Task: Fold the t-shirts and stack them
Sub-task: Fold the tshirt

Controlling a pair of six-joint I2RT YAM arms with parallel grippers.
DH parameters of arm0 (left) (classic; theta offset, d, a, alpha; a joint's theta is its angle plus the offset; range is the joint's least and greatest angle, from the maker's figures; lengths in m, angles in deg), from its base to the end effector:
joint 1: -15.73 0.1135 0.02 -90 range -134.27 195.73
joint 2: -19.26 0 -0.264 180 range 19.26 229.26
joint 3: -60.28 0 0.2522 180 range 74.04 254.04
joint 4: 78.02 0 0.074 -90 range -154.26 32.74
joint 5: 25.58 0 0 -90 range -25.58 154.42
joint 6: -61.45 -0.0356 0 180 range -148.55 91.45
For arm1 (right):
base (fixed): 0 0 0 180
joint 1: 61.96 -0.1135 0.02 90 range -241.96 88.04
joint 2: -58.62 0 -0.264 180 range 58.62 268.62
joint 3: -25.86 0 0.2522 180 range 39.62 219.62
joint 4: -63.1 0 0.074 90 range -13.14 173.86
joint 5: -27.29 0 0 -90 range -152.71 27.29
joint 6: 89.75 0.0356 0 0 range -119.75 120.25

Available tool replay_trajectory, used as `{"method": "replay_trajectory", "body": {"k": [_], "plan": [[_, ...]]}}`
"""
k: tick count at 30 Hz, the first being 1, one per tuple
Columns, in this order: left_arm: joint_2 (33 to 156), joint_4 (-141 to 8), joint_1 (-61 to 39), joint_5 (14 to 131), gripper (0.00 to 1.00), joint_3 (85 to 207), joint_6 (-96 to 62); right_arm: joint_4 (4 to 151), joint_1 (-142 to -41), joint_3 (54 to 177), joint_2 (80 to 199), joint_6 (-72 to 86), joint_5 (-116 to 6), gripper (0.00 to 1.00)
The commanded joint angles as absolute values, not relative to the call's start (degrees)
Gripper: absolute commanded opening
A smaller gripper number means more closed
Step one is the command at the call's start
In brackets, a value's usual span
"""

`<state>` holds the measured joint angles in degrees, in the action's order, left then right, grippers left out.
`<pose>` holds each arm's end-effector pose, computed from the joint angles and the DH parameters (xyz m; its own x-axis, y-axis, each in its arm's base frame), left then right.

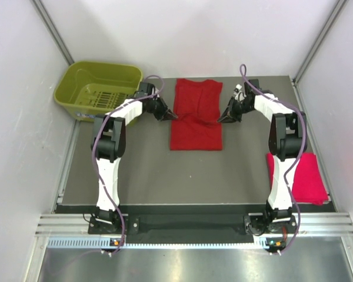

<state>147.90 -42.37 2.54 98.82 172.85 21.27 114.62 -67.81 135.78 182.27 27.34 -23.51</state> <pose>0.4737 -0.1317 0.1687 -0.8973 -0.4372 -0.0609 -0.2426 0.6036 -0.7595 0.4492 0.0686 0.1811 -0.9601 0.2564 -0.1113 0.1067 0.7045 0.7017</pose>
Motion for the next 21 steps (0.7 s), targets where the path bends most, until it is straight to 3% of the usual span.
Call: {"method": "replay_trajectory", "body": {"k": [1, 3, 4, 8, 12, 15, 21], "plan": [[149.86, -40.18, 2.9, 99.94, 0.01, 177.66, 20.76, 115.09, -66.8, 139.98, 184.12, 27.32, -21.58, 0.03], [150.65, -37.73, 2.99, 98.45, 0.06, 180.2, 18.65, 115.09, -66.62, 140.95, 185.79, 27.23, -21.49, 0.04], [151.35, -36.58, 2.99, 97.92, 0.12, 181.35, 17.6, 115.0, -66.45, 142.43, 186.32, 27.32, -21.49, 0.11], [154.34, -26.48, 2.99, 90.81, 0.25, 190.56, 9.27, 115.26, -64.87, 150.33, 192.45, 28.64, -21.23, 0.21], [155.14, -16.28, 2.73, 84.39, 0.33, 201.99, 3.19, 117.63, -62.4, 159.58, 195.55, 29.78, -22.11, 0.25], [150.5, -16.09, 2.37, 83.5, 0.35, 197.81, 0.72, 118.34, -60.73, 158.72, 192.49, 28.13, -22.19, 0.26], [137.23, -29.09, 0.45, 93.69, 0.38, 176.28, -0.07, 110.98, -65.46, 138.11, 180.01, 25.3, -20.09, 0.28]]}}
